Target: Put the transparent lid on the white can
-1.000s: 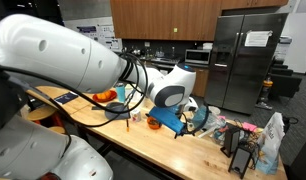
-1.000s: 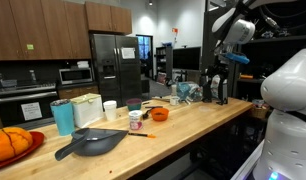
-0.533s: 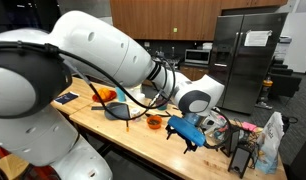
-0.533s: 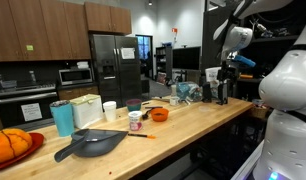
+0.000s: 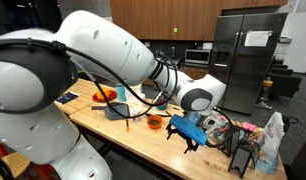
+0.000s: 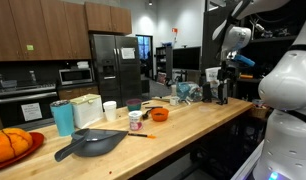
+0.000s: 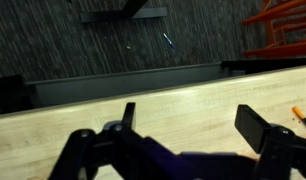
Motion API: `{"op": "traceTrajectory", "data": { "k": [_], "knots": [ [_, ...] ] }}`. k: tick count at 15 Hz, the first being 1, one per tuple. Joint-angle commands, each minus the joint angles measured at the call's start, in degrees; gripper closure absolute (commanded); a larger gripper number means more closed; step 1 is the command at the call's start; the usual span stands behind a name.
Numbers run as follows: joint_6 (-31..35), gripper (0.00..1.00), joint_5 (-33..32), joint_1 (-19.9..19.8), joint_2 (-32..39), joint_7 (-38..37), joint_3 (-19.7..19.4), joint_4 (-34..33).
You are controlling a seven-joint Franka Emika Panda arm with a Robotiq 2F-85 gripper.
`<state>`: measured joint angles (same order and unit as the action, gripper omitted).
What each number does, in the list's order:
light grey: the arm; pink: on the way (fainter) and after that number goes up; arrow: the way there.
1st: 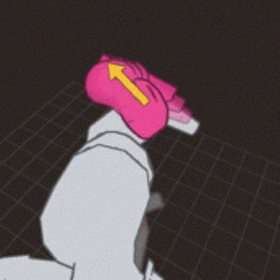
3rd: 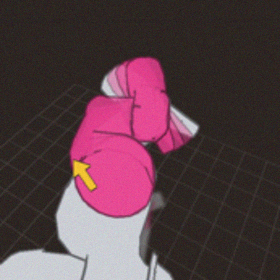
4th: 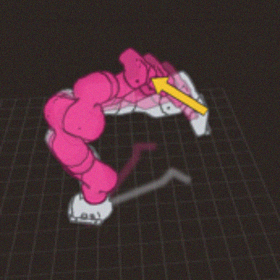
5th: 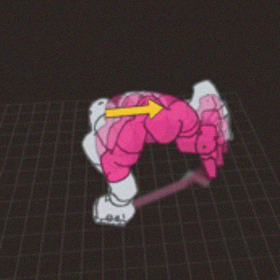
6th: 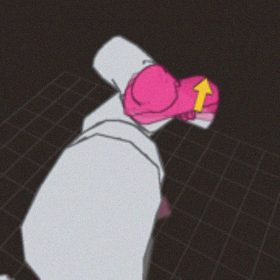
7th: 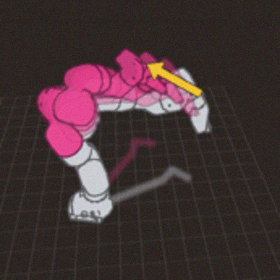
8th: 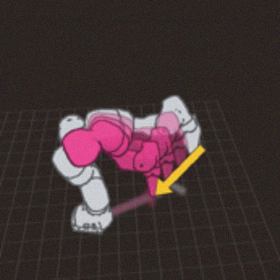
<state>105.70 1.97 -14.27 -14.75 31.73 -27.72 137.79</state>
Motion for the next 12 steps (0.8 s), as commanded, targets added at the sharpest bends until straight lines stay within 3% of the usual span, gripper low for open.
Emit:
{"op": "traceTrajectory", "data": {
  "k": [1,7,12],
  "knots": [
    [5.11,0.00,-0.95,-1.00,-2.69,-3.94,3.65,4.01],
    [21.62,0.00,2.78,2.38,3.30,-9.09,9.08,5.33],
    [29.50,0.00,5.40,4.43,12.23,-15.23,12.91,2.35]
  ]
}}
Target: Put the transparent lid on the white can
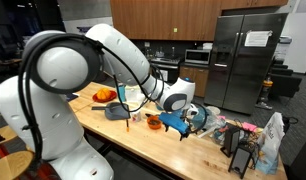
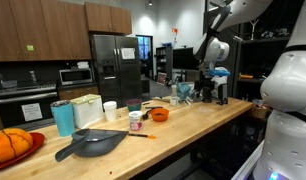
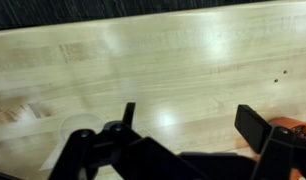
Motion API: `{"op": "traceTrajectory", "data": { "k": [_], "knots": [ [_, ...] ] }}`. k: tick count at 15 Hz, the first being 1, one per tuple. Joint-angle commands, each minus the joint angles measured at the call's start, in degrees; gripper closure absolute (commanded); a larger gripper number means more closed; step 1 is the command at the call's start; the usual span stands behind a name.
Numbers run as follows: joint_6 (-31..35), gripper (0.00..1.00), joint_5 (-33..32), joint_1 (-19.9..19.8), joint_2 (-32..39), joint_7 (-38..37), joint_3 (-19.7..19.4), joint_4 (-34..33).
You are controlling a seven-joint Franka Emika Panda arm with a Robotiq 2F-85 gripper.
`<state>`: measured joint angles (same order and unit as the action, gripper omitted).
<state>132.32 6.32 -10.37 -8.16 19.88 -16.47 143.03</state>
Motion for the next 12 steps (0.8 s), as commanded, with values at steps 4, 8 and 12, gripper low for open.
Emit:
{"op": "traceTrajectory", "data": {
  "k": [4,8,12],
  "knots": [
    [5.28,0.00,-0.50,0.29,10.68,-9.65,3.73,-5.04],
    [4.83,0.00,-1.53,-0.43,13.62,-13.67,3.72,-7.29],
    [5.02,0.00,-1.60,-1.43,14.93,-14.98,3.42,-8.21]
  ]
}}
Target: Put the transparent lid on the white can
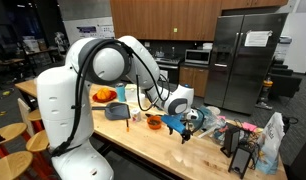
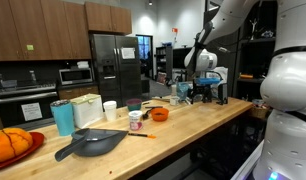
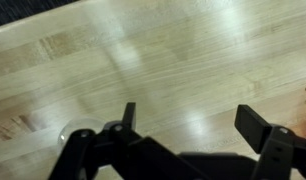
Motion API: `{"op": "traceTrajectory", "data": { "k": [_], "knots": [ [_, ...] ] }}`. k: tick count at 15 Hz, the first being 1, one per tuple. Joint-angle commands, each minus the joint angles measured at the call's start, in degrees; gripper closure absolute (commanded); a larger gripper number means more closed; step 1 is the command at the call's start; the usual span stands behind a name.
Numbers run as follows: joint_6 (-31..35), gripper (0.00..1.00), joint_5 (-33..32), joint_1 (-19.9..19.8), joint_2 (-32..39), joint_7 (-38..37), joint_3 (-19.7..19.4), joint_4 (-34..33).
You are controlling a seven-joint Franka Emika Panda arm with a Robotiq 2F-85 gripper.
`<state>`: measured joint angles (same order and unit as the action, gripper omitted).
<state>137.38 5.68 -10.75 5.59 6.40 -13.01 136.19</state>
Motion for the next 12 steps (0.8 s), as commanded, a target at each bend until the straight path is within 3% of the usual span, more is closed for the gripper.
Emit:
{"op": "traceTrajectory", "data": {
  "k": [1,12],
  "knots": [
    [0.11,0.00,-0.55,-1.35,1.84,-1.02,0.02,-1.78],
    [-1.06,0.00,-2.45,-3.75,5.37,4.61,-0.44,-4.13]
  ]
}}
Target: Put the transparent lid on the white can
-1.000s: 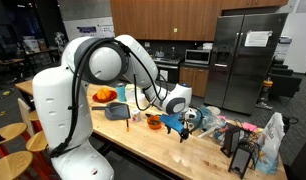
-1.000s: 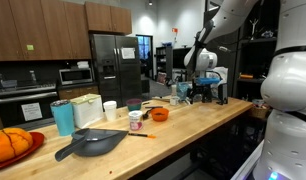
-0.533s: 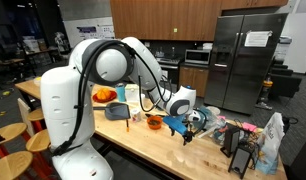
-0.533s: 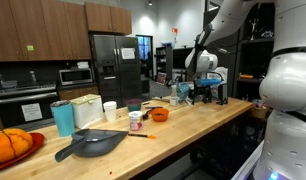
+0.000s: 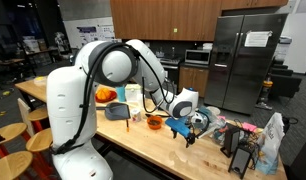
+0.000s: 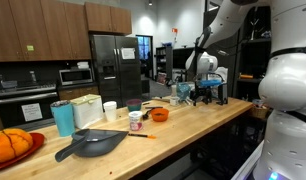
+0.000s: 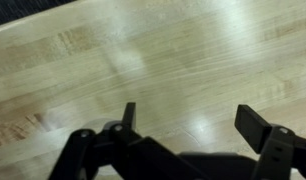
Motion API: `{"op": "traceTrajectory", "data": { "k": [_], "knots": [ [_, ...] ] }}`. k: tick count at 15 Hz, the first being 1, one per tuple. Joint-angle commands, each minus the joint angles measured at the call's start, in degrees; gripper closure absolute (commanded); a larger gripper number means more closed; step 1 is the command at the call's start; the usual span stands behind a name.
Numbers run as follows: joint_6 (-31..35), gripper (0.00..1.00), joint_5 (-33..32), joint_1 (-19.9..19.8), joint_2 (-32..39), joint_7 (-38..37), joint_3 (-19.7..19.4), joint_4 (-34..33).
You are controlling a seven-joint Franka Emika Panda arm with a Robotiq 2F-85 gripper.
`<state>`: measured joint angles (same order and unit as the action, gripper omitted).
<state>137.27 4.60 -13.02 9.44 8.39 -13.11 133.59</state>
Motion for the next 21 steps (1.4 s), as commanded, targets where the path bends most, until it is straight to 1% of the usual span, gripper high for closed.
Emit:
{"op": "traceTrajectory", "data": {
  "k": [1,7,10,13,15,16,17,18,21],
  "knots": [
    [-1.00,0.00,-1.76,-1.95,1.73,3.55,-0.54,-1.57],
    [-0.62,0.00,-2.28,-4.70,2.72,9.96,-1.12,-1.56],
    [-0.15,0.00,-3.83,-5.66,2.59,13.95,-1.30,-1.43],
    [-1.99,0.00,-6.54,-6.09,2.40,18.88,-1.05,-1.87],
    [-2.43,0.00,-11.01,-5.43,2.02,21.50,-1.04,-1.53],
    [-3.13,0.00,-13.31,-5.08,1.88,22.28,-0.97,-1.37],
    [-4.89,0.00,-14.76,-4.61,1.39,21.44,-0.91,-1.27],
    [-2.28,0.00,-12.16,-5.35,2.39,20.30,-0.65,-1.09],
    [-3.61,0.00,-13.71,-4.82,2.36,20.43,-0.45,-1.10]
  ]
}}
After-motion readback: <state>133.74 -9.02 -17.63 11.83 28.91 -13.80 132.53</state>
